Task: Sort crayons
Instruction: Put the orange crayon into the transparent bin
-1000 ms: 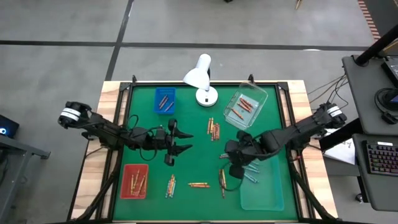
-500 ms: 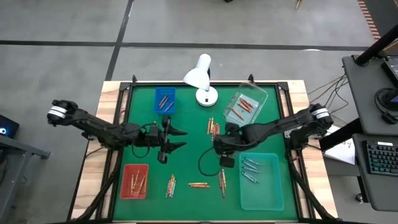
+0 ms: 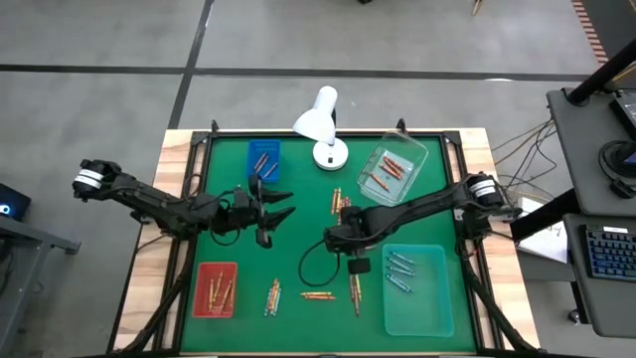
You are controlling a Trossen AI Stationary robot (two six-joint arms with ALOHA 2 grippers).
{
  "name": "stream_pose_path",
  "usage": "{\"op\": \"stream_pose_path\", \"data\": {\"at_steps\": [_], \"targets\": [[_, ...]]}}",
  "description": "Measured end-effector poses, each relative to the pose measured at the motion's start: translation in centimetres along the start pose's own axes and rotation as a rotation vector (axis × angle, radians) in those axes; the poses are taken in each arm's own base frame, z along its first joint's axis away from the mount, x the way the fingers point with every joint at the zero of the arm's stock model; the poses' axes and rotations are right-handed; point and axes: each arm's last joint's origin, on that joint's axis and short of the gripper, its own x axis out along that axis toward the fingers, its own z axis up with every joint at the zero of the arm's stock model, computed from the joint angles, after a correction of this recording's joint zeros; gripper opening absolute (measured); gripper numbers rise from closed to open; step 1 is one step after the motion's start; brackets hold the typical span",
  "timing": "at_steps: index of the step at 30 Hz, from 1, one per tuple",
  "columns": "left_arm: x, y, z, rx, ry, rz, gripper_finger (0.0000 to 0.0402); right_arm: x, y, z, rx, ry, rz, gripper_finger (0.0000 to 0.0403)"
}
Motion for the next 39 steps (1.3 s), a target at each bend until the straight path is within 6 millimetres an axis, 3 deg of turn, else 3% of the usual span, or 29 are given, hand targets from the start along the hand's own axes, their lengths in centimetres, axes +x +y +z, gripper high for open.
{"op": "stream_pose_path", "data": {"at_steps": [13,39], "targets": [[0.0,0.0,-0.4,0.018,0.037,0.006,0.0164,0.5,0.0,0.0,-0.013,0.012,-0.01,0.0098],[-0.1,0.1,-1.8,0.034,0.16,0.012,0.0164,0.1,-0.4,-0.2,0.008,0.019,-0.039,0.0097]]}}
